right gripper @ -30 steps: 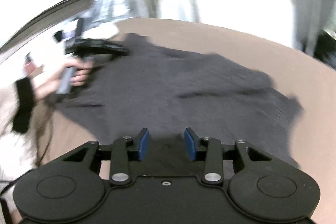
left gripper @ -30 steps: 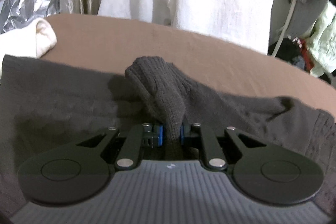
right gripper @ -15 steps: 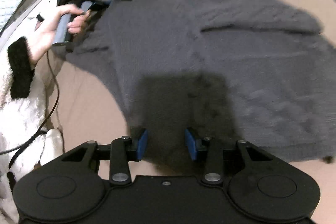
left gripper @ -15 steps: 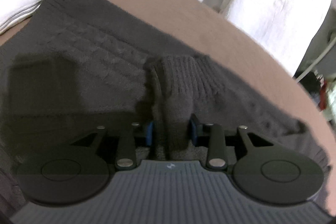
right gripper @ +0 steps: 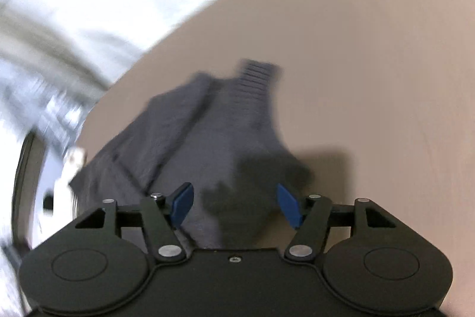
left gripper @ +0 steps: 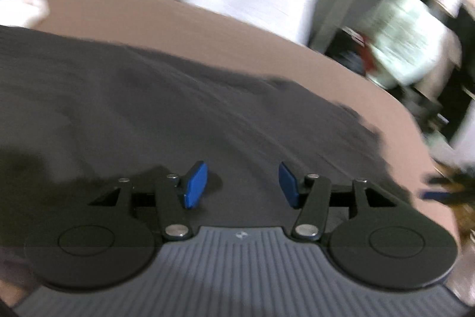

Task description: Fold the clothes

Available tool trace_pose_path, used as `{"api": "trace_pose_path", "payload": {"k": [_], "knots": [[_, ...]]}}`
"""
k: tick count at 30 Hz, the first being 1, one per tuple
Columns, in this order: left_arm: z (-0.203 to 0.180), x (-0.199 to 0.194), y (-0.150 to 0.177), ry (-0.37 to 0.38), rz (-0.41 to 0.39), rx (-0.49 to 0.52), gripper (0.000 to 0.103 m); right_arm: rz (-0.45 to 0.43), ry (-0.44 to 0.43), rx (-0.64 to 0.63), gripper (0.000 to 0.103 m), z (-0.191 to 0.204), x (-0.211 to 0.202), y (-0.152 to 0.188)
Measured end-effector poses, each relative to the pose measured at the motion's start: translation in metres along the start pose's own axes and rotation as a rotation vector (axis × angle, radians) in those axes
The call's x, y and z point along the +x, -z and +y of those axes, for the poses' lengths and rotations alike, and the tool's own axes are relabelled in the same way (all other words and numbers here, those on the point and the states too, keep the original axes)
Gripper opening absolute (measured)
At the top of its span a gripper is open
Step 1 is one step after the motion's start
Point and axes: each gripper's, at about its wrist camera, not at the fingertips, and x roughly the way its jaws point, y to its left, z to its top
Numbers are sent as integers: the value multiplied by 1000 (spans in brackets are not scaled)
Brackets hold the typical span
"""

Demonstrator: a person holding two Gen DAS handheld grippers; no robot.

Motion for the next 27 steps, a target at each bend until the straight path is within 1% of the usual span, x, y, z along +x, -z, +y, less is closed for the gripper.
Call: {"api": "trace_pose_path", "payload": {"k": [2,3,4,5,8,10,12,13,14,15,16,19,21,22,24,26,27], "knots": [[-26,21,10,73,79,10,53,39,-1,119,68,-16,6,17],[-39,31,18,110,119,9,53,72,-34,143,68,-19,10,20],[-52,40,26,146,156,18,53,84,-60,162,68,-22,14,19],[-66,47,34,177,185,43,53,96,-86,181,68,-24,18,19],[-102,59,66,236,231,168,53,114,-58,210,69,-35,42,11],[-119,61,83,223,249,250,55,126,-39,230,69,-42,58,5],[-122,64,85,220,255,265,55,89,-73,207,69,-39,65,1],[-120,65,82,232,261,239,55,52,-71,146,65,-31,65,-1],[-113,65,79,252,267,197,55,15,-70,85,59,-22,64,-2],[-106,64,77,274,271,154,55,-18,-32,1,37,-11,66,-3],[-98,64,75,293,278,108,55,-39,15,-94,24,1,70,-3],[-77,74,61,354,299,-61,55,-81,99,-264,20,30,75,1],[-57,73,58,379,304,-189,53,-126,153,-377,20,50,70,8],[-50,71,56,378,297,-223,52,-149,180,-433,20,61,67,11],[-49,64,48,335,260,-189,52,-217,172,-515,20,77,52,18],[-52,49,37,273,215,-115,52,-288,170,-608,19,96,34,24],[-52,39,30,246,192,-83,52,-322,194,-680,19,113,32,28]]}}
